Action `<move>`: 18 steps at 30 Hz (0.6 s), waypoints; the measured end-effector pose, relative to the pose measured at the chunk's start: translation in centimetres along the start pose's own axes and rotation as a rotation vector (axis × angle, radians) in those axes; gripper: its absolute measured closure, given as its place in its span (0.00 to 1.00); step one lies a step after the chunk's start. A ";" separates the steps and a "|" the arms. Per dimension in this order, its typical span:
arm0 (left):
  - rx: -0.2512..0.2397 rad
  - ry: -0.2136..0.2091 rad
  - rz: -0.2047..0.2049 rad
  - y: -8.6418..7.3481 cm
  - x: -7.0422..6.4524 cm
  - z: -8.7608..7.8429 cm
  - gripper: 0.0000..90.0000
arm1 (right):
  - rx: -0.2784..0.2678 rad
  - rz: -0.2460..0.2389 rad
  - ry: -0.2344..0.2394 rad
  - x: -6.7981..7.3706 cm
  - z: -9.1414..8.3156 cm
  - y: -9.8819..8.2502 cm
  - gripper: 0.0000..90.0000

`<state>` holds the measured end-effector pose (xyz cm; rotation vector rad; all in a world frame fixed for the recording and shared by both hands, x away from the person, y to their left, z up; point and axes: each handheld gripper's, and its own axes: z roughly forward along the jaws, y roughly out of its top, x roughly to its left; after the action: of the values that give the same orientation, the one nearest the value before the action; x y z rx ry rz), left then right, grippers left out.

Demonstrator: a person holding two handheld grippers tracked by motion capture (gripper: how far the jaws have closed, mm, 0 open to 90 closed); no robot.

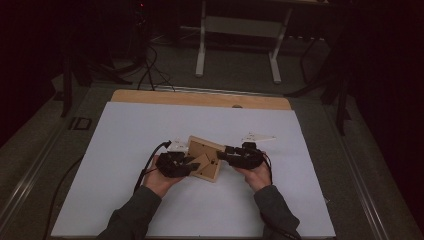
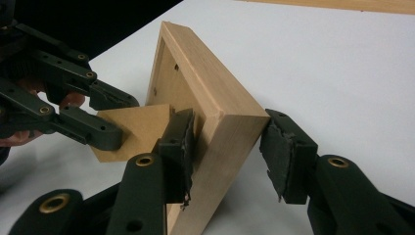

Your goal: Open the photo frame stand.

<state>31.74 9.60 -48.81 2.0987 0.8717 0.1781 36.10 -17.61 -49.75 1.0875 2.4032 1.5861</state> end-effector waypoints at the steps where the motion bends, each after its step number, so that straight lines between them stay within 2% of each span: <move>1: -0.002 -0.004 0.000 0.0 -0.1 -0.1 0.77 | -0.001 -0.004 -0.003 0.1 0.0 0.0 0.63; 7: 0.004 -0.006 0.023 0.0 -0.3 0.0 0.81 | -0.027 -0.028 -0.022 0.8 -0.5 0.3 0.66; 9: 0.007 -0.004 0.022 0.1 -0.3 0.2 0.82 | -0.024 -0.054 -0.043 1.1 -0.6 0.4 0.66; 18: 0.002 0.015 0.028 0.6 0.0 0.8 0.82 | -0.029 -0.086 -0.089 1.3 -0.9 0.6 0.66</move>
<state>32.34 8.83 -48.83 2.1142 0.8524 0.2083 35.08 -17.45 -48.40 1.0125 2.3294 1.5078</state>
